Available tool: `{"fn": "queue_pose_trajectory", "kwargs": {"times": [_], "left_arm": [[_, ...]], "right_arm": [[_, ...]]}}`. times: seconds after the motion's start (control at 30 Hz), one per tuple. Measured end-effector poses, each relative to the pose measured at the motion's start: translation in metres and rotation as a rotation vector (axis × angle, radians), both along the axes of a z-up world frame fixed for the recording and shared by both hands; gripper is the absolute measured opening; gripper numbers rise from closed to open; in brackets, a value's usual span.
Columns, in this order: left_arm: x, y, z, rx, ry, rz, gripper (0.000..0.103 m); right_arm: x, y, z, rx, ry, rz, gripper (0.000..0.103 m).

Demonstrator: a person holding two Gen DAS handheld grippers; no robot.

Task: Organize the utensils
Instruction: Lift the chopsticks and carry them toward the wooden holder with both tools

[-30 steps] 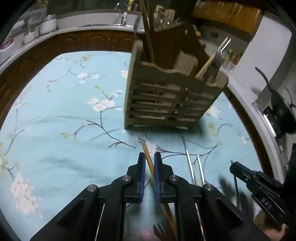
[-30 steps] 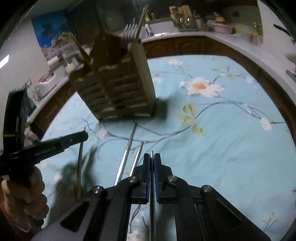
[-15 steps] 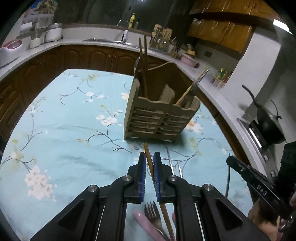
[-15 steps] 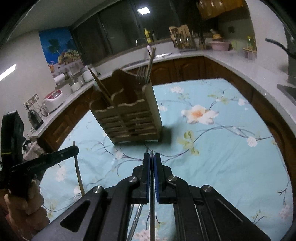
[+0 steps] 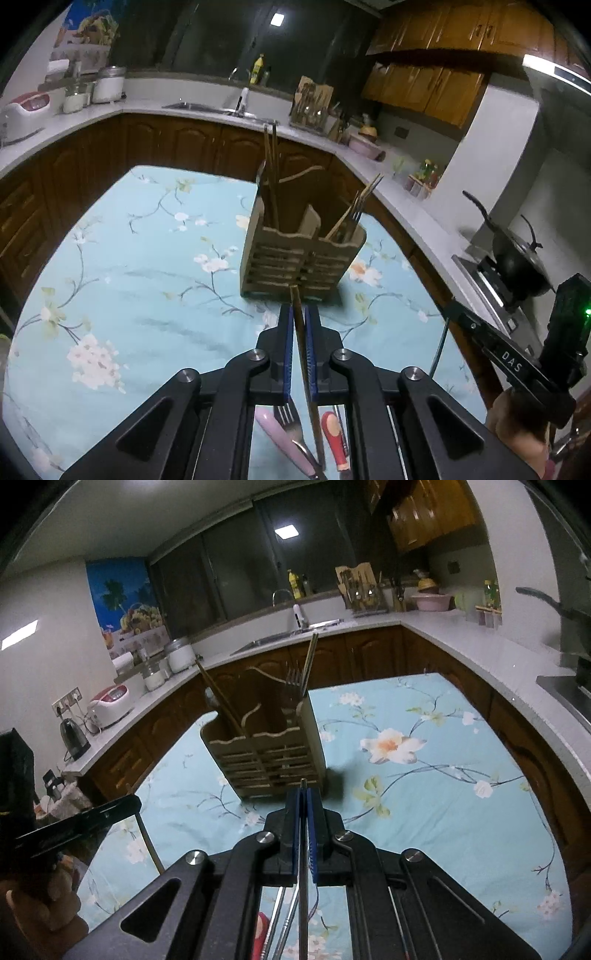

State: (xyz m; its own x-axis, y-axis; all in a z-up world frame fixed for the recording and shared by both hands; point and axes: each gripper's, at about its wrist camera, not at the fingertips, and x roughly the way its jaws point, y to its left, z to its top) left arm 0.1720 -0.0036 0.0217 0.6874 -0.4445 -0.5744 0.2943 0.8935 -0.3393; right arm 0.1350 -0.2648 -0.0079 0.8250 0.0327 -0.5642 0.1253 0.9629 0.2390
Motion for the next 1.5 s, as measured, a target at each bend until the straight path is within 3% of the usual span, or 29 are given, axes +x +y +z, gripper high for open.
{"fn": "queue_pose_trajectory", "kwargs": {"times": [0.73,1.5], "left_arm": [[-0.015,0.031,0.042,-0.050,-0.125,0.034,0.004],[0.032,0.031,0.073,-0.082,-0.300,0.048,0.004]], "right_arm": [[0.003,0.000,0.035,-0.005,-0.112,-0.017,0.004],[0.057,-0.004,0.102,-0.003,-0.332,-0.025,0.004]]}}
